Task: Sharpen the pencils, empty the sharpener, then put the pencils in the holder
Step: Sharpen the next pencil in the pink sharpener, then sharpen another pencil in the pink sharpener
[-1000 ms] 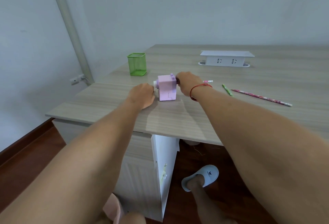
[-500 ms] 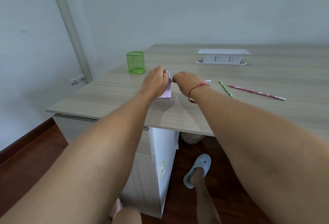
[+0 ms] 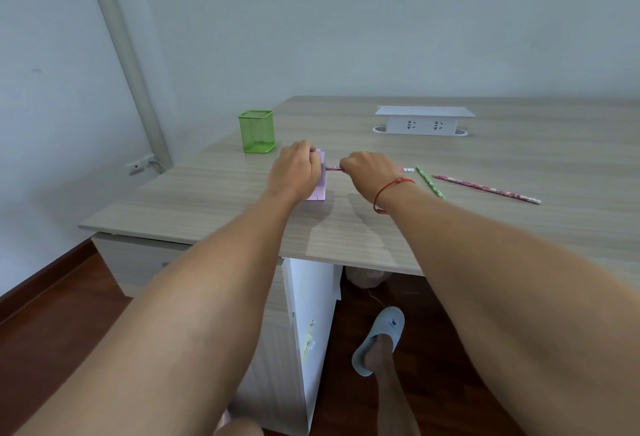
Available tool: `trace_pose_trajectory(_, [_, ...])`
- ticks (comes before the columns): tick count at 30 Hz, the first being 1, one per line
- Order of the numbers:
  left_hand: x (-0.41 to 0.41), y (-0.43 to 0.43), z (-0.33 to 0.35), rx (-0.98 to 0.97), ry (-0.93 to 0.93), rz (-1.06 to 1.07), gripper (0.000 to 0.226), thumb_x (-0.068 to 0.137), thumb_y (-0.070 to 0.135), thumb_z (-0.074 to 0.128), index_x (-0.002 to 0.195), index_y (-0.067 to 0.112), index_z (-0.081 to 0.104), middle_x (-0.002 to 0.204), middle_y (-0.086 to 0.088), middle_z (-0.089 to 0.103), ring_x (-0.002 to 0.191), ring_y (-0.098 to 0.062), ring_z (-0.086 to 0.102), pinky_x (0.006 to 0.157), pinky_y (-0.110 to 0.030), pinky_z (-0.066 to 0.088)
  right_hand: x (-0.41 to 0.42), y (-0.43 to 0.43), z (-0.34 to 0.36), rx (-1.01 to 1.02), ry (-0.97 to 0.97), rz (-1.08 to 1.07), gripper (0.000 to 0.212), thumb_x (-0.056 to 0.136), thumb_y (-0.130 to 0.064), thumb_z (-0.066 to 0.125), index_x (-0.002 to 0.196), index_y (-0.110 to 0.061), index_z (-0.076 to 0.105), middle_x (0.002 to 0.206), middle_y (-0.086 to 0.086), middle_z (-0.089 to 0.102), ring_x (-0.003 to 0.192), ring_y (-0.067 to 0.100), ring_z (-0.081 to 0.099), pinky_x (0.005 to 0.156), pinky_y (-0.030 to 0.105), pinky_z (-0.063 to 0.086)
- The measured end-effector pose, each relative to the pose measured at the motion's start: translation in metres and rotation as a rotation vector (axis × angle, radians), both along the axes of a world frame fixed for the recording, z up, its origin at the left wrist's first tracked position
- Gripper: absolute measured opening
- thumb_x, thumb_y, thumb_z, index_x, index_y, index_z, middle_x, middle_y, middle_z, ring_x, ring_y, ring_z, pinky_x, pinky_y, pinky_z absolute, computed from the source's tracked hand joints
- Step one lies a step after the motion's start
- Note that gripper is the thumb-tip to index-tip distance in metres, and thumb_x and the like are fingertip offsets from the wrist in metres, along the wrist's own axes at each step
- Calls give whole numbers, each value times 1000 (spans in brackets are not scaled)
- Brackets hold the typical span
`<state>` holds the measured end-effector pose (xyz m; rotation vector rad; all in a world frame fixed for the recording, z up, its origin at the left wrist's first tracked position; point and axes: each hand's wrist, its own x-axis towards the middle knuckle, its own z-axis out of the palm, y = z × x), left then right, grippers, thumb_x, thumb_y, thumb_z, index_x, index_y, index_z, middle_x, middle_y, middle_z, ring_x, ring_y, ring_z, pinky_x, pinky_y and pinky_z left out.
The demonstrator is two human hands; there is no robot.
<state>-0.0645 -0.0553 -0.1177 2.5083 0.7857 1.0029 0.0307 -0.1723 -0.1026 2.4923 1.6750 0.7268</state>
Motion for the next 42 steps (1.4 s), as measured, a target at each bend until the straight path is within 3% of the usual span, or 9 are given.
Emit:
trace_pose_trajectory(5, [-5,5,1,-47,2,43,30,96,17,32,100,2,58,111,-18,61,104,-35,53,85,-40,43,11,-23,10,7,26,-88,34,96,3,35,120,-3,58,124,17,59,115,35,60,87,41,48])
trace_pose_trajectory(13, [14,-9,-2,-33,-53,32,30,95,12,34,93,-2,60,103,-21,63,100,-38,54,82,-38,40,29,-61,23,65,53,-223,32,95,8,36,115,-1,60,116,18,62,107,35,62,82,39,48])
trace_pose_trajectory(19, [7,-19,-4,-23,-142,-9,51,81,24,21,99,0,63,106,-18,65,101,-36,53,88,-37,40,30,-59,16,82,96,-269,25,97,3,42,115,0,59,116,18,62,105,35,63,80,38,48])
trace_pose_trajectory(22, [13,-23,-4,-45,-142,-21,50,81,25,21,97,1,62,106,-17,64,101,-35,53,88,-38,42,34,-57,10,107,190,-289,22,96,2,47,114,-1,60,115,18,62,104,36,63,76,36,46])
trace_pose_trajectory(32, [28,-32,-11,-30,-184,-12,32,91,17,33,100,3,60,108,-14,64,104,-32,52,88,-37,41,47,-57,-18,272,530,-392,20,95,-6,52,106,4,64,114,24,64,107,38,62,83,36,49])
trace_pose_trajectory(36, [28,-30,-14,-6,-218,-9,28,91,16,36,98,3,60,105,-12,64,102,-30,53,85,-36,41,52,-60,-15,340,577,-426,16,95,-13,53,90,-1,63,106,24,61,97,38,61,78,34,48])
trace_pose_trajectory(39, [30,-31,-16,16,-237,-11,35,85,21,31,94,4,60,100,-11,65,97,-28,54,81,-34,41,66,-71,-9,413,547,-527,26,93,-6,50,116,1,60,123,23,59,113,39,59,91,38,50])
trace_pose_trajectory(42, [31,-29,-17,33,-258,-8,37,83,22,30,92,3,60,98,-12,65,95,-29,54,79,-34,40,74,-80,-13,334,558,-614,30,92,-10,53,120,-2,58,125,19,59,117,37,57,92,39,49])
